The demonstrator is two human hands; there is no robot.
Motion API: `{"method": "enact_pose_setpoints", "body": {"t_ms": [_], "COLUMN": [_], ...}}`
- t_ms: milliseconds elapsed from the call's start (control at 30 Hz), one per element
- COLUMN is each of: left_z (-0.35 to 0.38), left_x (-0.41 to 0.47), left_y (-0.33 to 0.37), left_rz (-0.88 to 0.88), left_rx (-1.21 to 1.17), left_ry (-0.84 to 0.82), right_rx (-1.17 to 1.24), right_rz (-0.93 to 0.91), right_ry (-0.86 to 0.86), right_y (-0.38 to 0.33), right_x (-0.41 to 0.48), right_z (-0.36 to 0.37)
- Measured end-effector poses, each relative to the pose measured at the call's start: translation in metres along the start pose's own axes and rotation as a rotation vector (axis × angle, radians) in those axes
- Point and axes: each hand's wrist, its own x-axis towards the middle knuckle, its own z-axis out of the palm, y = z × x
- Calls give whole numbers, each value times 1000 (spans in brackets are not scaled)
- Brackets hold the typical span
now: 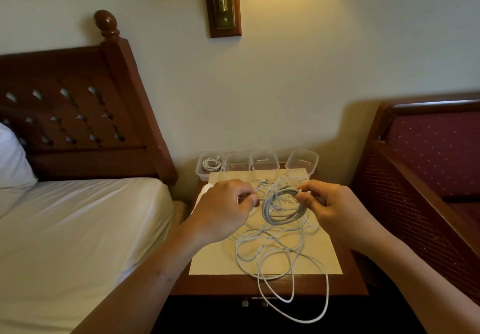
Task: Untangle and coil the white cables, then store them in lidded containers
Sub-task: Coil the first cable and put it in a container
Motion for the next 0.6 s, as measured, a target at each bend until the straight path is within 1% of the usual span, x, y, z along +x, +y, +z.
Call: {"method": "enact_pose_setpoints", "body": {"t_ms": [67,133,200,300,367,467,533,600], "left_z": [-1,-2,-2,2,4,3,0,1], "left_x": [-1,-4,-6,-2,3,3,1,0], "left_y": [-2,-6,-7,-2,0,-4,-4,-1], "left_rz": [-51,-54,-59,-86,-113,-103,-97,-128], "left_rx": [-25,29,80,5,-29,-38,-47,-97], "left_ry": [-46,-46,-11,57,51,55,74,76], "right_rx": [19,21,36,106,176,245,218,159], "right_rz": [24,35,45,50,46,62,95,118], "right_ry": [-55,-104,-127,-134,-106,-28,14,53], "right_y": [2,5,8,8,3,0,0,-1], "right_x": [-1,-3,-4,-2,-1,-4,-5,-3], "right_z": [2,5,6,5,6,14,18,20]}}
